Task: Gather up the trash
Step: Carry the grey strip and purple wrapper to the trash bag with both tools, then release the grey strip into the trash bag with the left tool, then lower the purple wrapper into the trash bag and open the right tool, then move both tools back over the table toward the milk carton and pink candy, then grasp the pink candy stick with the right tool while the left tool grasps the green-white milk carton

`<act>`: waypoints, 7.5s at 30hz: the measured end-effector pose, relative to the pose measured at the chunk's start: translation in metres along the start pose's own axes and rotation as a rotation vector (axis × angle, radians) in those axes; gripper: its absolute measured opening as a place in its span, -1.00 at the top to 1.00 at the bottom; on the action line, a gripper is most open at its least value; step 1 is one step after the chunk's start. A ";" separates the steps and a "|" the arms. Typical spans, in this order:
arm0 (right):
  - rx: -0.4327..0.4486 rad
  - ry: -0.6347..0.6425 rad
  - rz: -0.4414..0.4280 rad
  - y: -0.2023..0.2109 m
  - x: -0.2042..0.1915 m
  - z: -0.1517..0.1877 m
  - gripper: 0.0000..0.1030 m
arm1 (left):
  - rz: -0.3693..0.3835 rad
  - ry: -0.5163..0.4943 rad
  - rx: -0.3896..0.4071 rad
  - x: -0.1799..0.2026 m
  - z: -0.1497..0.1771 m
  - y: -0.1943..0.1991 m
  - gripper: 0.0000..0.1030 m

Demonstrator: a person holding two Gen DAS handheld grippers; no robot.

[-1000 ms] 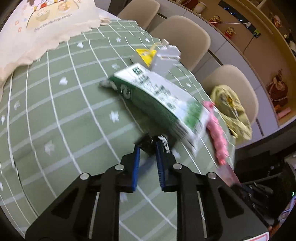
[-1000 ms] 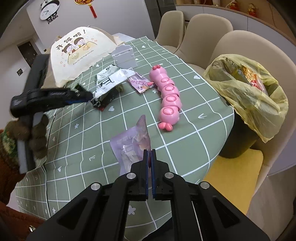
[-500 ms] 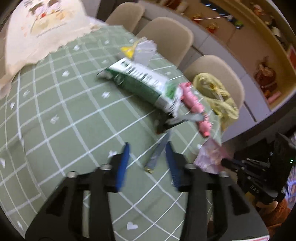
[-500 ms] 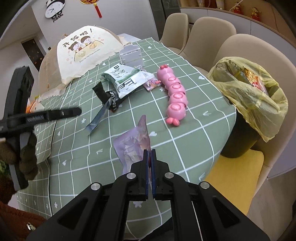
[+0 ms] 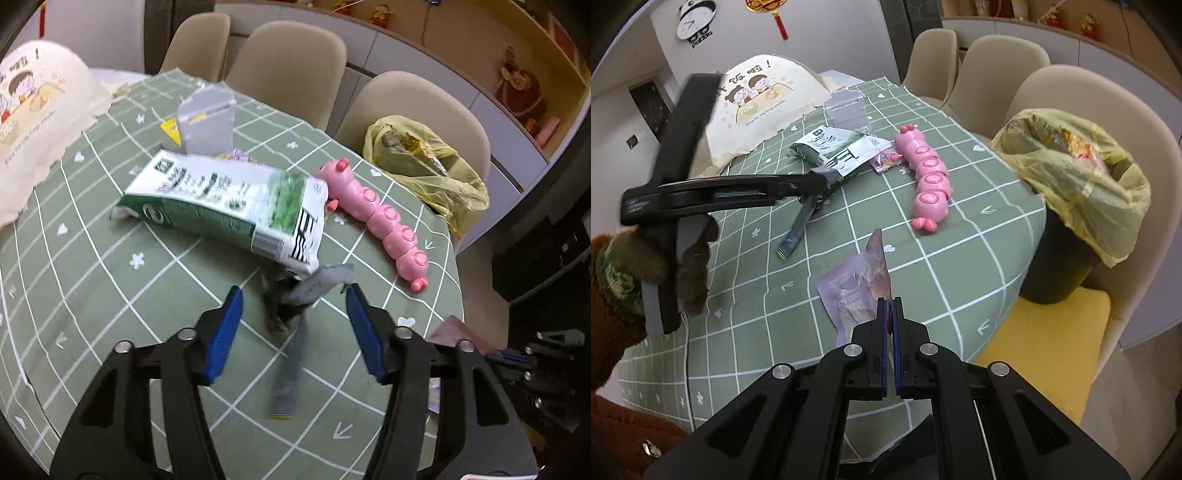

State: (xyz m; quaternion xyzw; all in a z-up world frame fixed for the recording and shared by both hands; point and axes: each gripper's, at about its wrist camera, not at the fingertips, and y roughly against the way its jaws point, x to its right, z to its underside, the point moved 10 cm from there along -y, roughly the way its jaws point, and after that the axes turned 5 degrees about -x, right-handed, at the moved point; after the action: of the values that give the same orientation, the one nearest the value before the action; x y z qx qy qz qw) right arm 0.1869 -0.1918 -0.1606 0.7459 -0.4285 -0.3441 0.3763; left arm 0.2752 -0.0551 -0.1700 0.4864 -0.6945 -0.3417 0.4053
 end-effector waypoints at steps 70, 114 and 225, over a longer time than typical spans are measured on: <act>0.362 -0.309 0.142 0.142 0.328 -0.078 0.91 | 0.011 -0.111 -0.001 0.246 -0.175 -0.096 0.61; 0.167 -0.111 0.044 0.015 0.280 -0.174 0.91 | -0.030 0.132 0.019 0.151 -0.139 -0.027 -0.06; 0.329 0.005 0.013 0.111 0.108 -0.145 0.64 | -0.043 0.201 0.326 0.052 -0.128 0.138 -0.01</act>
State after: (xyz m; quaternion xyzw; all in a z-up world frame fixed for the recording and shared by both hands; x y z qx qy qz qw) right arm 0.3091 -0.2888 -0.0164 0.7954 -0.4830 -0.2650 0.2524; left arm 0.3247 -0.0749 0.0183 0.5921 -0.6860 -0.1830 0.3814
